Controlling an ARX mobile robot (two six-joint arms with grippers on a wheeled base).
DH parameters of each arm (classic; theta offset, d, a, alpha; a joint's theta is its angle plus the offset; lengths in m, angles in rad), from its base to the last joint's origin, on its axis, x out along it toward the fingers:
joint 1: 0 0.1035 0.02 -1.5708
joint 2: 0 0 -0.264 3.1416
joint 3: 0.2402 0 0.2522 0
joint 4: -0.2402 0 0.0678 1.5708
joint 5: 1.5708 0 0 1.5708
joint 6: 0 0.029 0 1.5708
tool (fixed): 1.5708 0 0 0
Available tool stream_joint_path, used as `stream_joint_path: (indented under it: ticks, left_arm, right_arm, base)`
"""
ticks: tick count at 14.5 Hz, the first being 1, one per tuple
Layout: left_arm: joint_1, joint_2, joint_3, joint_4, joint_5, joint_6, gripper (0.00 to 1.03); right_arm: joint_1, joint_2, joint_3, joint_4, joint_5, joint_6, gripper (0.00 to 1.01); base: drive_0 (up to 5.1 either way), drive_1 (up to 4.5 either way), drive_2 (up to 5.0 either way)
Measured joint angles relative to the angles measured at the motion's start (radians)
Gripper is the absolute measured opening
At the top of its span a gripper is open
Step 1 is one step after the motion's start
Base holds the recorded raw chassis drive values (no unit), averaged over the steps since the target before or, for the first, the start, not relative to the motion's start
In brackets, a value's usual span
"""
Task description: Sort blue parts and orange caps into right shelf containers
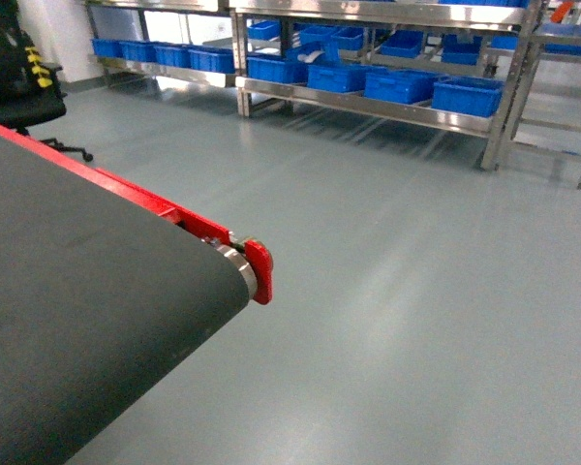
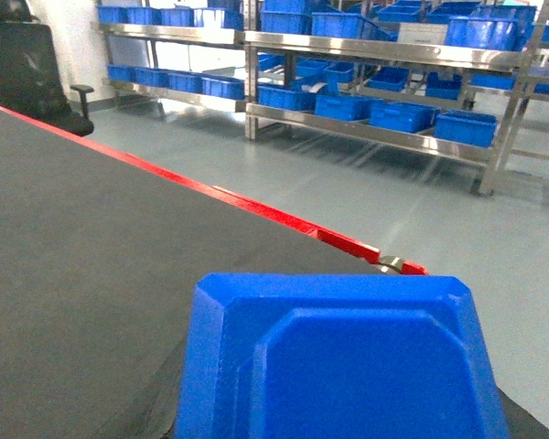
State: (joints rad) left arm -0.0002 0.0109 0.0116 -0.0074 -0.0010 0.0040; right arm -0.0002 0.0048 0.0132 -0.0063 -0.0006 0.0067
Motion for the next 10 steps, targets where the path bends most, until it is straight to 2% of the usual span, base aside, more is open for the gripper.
stream_joint_path:
  ticks: [10]
  left_arm:
    - [0.000, 0.000, 0.000, 0.000, 0.000, 0.000, 0.41]
  right_arm:
    - [0.000, 0.000, 0.000, 0.000, 0.000, 0.000, 0.43]
  base:
    - [-1.6, -1.61, -1.6]
